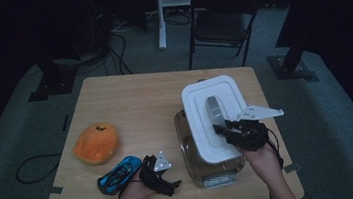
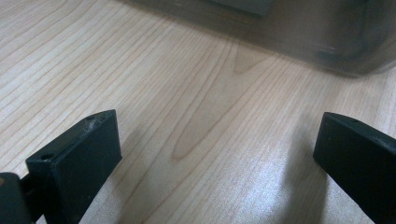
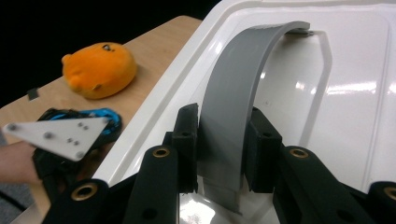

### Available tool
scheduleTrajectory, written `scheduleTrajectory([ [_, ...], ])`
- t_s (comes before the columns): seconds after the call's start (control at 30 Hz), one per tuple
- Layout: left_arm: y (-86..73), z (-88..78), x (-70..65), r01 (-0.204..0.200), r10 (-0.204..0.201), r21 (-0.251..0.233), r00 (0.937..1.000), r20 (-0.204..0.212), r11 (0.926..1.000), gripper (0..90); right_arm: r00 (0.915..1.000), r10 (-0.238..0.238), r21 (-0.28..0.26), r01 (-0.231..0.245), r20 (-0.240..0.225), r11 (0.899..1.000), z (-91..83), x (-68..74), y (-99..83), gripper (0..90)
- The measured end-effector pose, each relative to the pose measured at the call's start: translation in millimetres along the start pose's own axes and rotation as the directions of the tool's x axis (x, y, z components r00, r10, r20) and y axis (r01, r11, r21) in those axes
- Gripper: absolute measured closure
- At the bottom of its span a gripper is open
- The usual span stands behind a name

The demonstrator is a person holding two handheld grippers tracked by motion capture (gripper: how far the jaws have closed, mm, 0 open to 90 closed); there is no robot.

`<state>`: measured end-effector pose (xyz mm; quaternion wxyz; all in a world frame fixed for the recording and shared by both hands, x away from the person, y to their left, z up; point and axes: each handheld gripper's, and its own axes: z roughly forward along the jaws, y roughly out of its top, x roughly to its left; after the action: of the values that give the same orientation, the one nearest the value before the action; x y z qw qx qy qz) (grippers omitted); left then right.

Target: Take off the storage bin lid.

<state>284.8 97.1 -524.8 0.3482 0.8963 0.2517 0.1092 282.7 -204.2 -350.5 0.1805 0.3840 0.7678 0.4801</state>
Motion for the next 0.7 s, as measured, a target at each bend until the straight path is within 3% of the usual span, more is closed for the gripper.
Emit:
scheduleTrajectory([
  [0.33, 0.0, -0.2, 0.0, 0.001, -0.001, 0.001, 1.0000, 0.002, 1.0000, 1.3, 0.9939, 0.035, -0.031, -0.032, 0.105, 0.999, -7.6, -32.5, 3.0, 70.2],
  [0.7, -0.1, 0.0, -0.1, 0.002, -0.002, 0.000, 1.0000, 0.001, 1.0000, 1.3, 0.9741, 0.096, -0.039, -0.090, 0.205, 0.995, -24.5, -75.3, -6.1, 70.3],
])
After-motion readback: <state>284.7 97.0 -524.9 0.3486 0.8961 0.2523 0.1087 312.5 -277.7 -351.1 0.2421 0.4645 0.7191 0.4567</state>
